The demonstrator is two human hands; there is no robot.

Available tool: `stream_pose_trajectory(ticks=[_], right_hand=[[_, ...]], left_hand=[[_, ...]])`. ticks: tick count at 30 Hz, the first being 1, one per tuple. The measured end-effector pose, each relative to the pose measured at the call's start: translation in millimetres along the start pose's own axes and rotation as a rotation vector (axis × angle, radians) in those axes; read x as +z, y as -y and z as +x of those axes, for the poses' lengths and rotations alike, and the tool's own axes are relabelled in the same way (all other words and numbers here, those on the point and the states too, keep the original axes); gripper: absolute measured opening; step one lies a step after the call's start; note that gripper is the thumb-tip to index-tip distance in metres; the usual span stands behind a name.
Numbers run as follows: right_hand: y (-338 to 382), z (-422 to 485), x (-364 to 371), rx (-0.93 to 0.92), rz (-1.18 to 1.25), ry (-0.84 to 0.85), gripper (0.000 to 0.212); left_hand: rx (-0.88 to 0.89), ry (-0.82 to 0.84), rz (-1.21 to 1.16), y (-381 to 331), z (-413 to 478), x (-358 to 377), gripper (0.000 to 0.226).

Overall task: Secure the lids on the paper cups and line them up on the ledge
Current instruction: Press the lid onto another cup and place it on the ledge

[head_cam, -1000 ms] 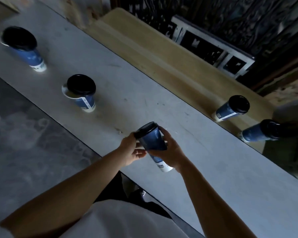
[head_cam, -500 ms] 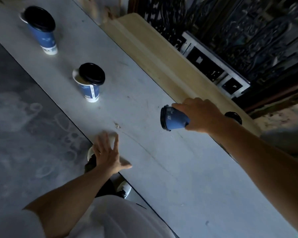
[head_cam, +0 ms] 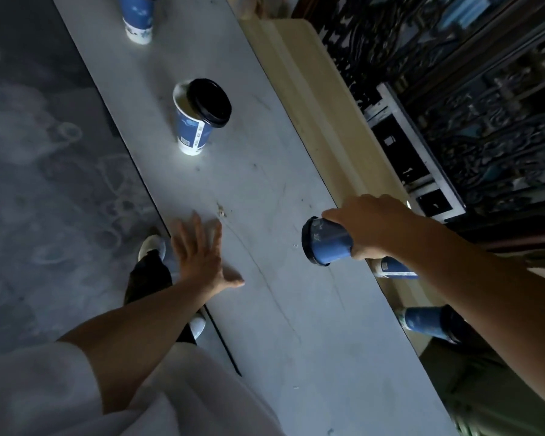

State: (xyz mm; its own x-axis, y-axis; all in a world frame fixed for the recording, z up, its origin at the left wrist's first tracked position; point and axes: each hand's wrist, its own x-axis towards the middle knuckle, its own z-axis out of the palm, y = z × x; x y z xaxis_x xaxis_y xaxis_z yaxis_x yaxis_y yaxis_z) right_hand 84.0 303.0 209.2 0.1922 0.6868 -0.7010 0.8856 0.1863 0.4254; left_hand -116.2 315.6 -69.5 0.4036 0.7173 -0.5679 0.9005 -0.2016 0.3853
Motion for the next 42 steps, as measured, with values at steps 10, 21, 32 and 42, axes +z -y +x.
stream_pose_trajectory(ticks=[10,21,32,42], right_hand=[[11,-1,-20,0.021,-0.112,-0.11,0.062],[16,-8,-26,0.044,-0.135,-0.11,0.058],[18,-13,-33,0.082,-0.223,-0.099,0.052],[6,-8,-20,0.044,-0.105,-0.086,0.058]], left_hand=[[-0.002,0.022,-0.009,-1,-1,-4,0.152],[0.013,-0.005,-0.011,0,-1,-2,0.152],[0.014,-0.024,0.016,1,-2,-1,0.149],[-0.045,-0.008,0.051,-15,2,-2,0.15]])
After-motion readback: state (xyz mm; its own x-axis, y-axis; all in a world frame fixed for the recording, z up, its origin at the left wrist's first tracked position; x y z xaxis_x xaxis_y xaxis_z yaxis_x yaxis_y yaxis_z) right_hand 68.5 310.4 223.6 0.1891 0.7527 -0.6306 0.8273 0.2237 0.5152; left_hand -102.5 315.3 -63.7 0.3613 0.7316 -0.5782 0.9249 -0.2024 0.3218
